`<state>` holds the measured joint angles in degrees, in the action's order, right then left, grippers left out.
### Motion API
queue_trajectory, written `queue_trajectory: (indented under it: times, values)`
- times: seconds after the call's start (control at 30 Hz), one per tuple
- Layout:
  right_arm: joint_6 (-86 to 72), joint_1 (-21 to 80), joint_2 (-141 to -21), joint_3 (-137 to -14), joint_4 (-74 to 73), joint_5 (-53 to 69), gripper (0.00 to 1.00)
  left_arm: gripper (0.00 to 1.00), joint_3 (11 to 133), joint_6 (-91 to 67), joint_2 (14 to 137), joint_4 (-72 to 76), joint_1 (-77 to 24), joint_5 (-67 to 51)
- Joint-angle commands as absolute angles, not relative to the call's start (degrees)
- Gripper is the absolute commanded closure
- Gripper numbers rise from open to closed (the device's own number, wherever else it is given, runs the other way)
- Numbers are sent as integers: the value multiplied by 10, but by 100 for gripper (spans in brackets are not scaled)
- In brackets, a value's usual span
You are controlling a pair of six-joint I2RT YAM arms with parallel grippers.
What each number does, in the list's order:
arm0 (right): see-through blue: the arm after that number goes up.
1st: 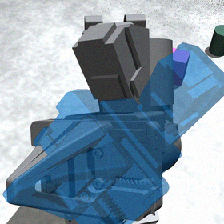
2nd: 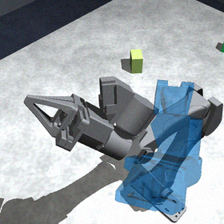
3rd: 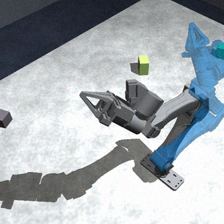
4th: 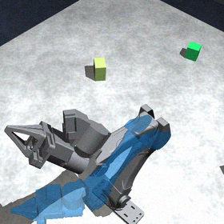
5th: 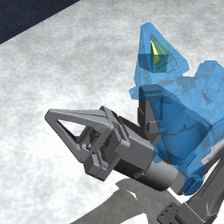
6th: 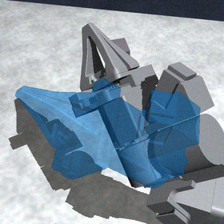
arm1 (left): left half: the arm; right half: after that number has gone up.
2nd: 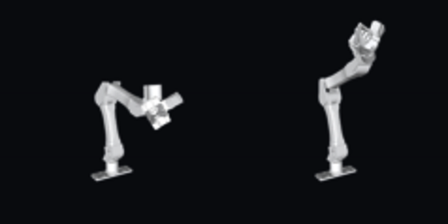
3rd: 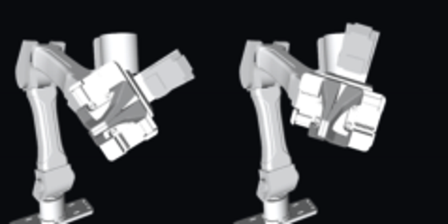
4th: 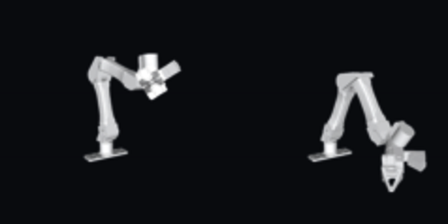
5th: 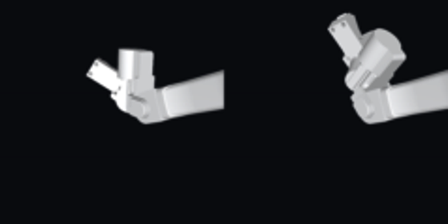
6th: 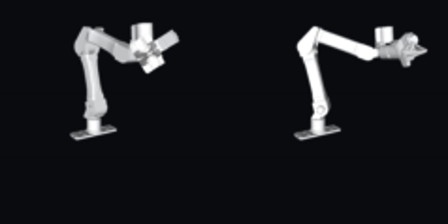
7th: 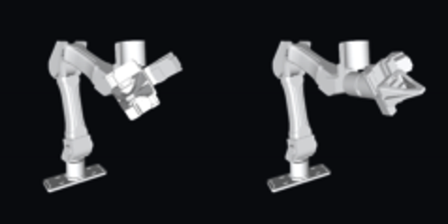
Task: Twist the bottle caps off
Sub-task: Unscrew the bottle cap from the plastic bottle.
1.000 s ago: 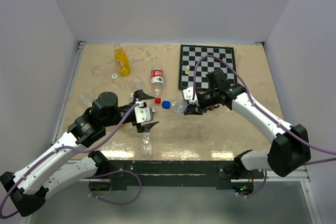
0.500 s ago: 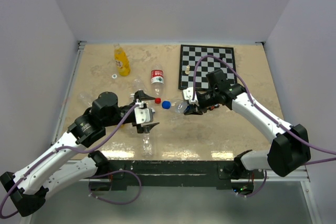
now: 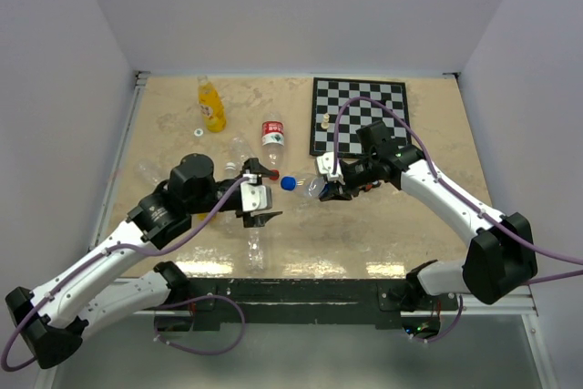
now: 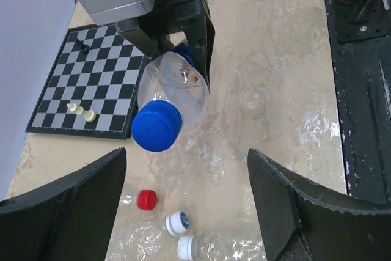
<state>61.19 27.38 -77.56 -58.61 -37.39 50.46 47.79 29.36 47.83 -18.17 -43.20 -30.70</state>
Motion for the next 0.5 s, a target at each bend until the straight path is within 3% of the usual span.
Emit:
queue_trajectory:
  times: [0.0,0.13,0.33,0.47]
  values:
    - [625,275,-771,-610,-383,521,100,18,503,280,476,-113,-432,-311]
    - [626,275,-770,-610,-384,521,100,24,505,271,488,-90,-432,-308]
    - [627,275,-769,-611,-387,522,100,44,525,271,521,-106,-432,-319]
    - [628,275,-769,-611,-387,522,100,47,527,273,529,-106,-432,-316]
